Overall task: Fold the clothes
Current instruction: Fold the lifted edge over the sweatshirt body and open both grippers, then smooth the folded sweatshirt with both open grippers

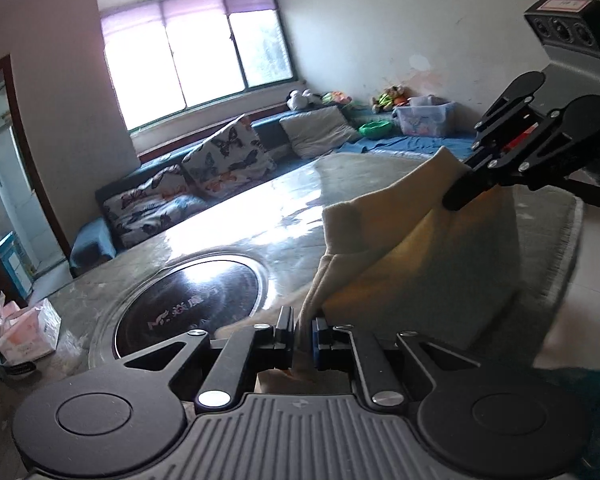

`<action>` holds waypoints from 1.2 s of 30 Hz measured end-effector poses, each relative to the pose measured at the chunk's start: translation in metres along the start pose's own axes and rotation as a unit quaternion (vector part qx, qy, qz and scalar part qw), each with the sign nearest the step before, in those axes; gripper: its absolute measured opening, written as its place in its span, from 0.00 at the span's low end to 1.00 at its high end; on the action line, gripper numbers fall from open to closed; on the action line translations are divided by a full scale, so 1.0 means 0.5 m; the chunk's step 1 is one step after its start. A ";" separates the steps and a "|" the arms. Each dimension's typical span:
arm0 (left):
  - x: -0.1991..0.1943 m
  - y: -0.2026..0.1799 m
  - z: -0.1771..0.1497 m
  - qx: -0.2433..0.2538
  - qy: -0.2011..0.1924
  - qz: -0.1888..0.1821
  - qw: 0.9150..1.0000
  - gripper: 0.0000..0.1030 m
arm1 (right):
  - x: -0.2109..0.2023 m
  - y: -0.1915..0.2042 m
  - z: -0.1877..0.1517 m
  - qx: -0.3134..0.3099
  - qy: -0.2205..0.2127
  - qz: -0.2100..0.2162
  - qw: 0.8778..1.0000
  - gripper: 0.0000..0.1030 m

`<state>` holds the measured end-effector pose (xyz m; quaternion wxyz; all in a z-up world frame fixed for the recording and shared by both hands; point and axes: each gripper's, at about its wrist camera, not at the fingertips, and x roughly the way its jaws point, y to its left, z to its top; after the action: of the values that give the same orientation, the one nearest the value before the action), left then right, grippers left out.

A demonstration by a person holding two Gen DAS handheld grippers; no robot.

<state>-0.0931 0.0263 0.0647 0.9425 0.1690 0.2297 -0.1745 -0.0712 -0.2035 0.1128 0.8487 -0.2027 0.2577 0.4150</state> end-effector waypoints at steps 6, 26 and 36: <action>0.129 0.042 0.019 -0.016 0.034 0.033 0.999 0.09 | 0.117 -0.085 0.031 0.012 0.021 -0.021 0.999 0.08; 0.256 0.080 0.006 -0.098 0.107 0.120 0.982 0.49 | 0.203 -0.176 -0.062 0.160 0.015 -0.113 0.981 0.48; 0.204 0.051 0.049 -0.096 0.062 0.115 0.987 0.89 | 0.225 -0.137 -0.047 0.161 0.020 -0.055 0.985 0.62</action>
<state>0.0114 0.0135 0.0411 0.9521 0.1134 0.2822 -0.0316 0.0367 -0.1884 0.0351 0.8867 -0.0857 0.3259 0.3166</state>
